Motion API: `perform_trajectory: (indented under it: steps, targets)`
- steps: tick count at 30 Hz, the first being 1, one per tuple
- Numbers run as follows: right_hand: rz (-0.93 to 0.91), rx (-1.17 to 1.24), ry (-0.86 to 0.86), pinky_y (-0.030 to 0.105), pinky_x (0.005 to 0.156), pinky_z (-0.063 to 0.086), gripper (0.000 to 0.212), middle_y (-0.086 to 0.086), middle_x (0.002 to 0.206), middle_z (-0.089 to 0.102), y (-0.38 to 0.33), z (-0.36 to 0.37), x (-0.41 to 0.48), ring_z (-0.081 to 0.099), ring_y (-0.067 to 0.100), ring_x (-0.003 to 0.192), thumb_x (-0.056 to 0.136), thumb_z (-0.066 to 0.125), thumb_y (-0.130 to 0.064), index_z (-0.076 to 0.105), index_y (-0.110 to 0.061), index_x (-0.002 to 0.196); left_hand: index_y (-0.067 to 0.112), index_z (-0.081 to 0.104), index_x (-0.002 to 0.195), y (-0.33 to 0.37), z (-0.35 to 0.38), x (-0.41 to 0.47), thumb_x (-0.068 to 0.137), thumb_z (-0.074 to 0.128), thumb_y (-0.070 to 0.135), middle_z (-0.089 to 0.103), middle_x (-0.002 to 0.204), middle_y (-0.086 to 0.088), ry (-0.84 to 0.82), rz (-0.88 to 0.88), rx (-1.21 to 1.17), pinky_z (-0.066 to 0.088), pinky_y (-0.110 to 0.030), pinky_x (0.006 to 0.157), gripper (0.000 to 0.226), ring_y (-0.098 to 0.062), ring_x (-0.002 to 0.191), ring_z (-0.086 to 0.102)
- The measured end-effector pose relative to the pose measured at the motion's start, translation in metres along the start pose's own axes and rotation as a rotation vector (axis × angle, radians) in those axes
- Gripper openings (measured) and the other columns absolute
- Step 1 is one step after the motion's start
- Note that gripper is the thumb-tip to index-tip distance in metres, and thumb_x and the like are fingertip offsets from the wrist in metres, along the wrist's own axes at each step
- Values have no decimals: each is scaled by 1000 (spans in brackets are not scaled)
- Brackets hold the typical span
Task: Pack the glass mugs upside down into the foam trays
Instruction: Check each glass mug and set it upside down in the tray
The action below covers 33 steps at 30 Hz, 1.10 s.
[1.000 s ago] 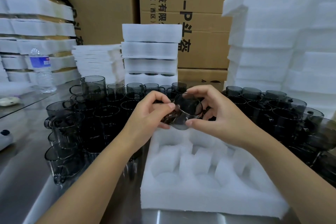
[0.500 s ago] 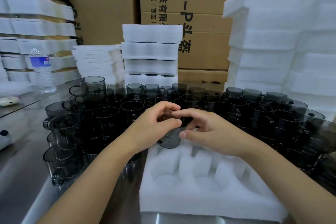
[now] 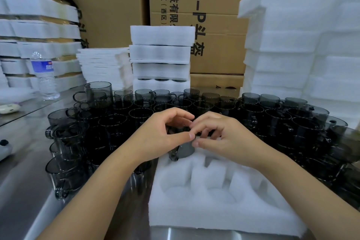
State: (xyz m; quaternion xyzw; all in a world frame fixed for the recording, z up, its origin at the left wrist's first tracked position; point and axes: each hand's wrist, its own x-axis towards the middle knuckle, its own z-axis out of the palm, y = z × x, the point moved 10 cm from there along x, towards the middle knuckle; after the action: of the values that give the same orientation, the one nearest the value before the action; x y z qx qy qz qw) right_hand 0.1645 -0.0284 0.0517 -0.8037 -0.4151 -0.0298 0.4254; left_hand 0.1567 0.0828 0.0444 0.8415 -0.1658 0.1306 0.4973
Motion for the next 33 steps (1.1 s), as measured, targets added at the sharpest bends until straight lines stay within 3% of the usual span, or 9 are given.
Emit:
perform_trajectory:
  steps: [2, 6, 10, 14, 20, 25, 29, 33]
  targets:
    - [4, -1, 12, 24, 69, 47, 17, -13, 98, 60, 1, -1, 0, 54, 10, 71, 79, 75, -11, 75, -26, 86, 40, 65, 100, 2, 1, 0, 80, 76, 20, 70, 104, 17, -18, 15, -19, 50, -39, 96, 30, -2, 105, 63]
    - [-2, -26, 11, 14, 67, 41, 13, -12, 93, 59, 0, -1, 2, 50, 4, 67, 77, 77, -16, 77, -24, 87, 34, 65, 102, 4, 2, 0, 82, 72, 9, 70, 105, 15, -48, 34, -39, 49, -29, 96, 33, -2, 104, 63]
    - [5, -38, -9, 19, 66, 44, 10, -4, 90, 60, 0, 1, 1, 53, 17, 73, 76, 78, -18, 78, -21, 85, 28, 65, 107, 2, 6, -2, 83, 70, 1, 70, 110, 9, -114, 11, -53, 48, -34, 101, 37, -5, 109, 62]
    - [30, -76, -88, 14, 64, 42, 9, -2, 88, 60, 3, 9, 0, 53, 8, 69, 75, 79, -23, 79, -23, 84, 22, 62, 115, 0, 20, -5, 82, 68, -4, 67, 117, 6, -233, -21, -17, 43, -34, 105, 42, -3, 115, 58]
    - [58, -137, -55, 20, 73, 47, 14, -16, 99, 56, 11, 5, 1, 53, 4, 86, 74, 78, -31, 76, -31, 88, 24, 63, 111, -7, 16, -4, 81, 68, -3, 70, 112, 6, -187, -72, -18, 45, -30, 102, 41, -1, 110, 61]
    - [94, -166, -41, 11, 64, 42, 19, -28, 86, 63, 17, 1, 0, 57, -4, 75, 77, 75, -35, 72, -35, 96, 35, 59, 110, -10, 13, -3, 83, 64, -3, 66, 118, 7, -111, -93, 22, 45, -28, 103, 47, 1, 112, 59]
    - [116, -191, -38, 9, 66, 41, 19, -26, 83, 63, 20, 1, 1, 56, -6, 80, 76, 76, -36, 72, -37, 94, 32, 61, 112, -6, 17, -5, 81, 65, -4, 67, 115, 11, -148, -53, 73, 45, -28, 102, 48, 2, 111, 59]
    - [130, -183, -71, 8, 69, 40, 21, -19, 93, 62, 22, 5, 3, 55, -8, 80, 77, 76, -33, 74, -29, 98, 29, 64, 110, -4, 20, -4, 80, 65, -5, 69, 110, 13, -154, -33, 76, 47, -29, 100, 45, 3, 108, 60]
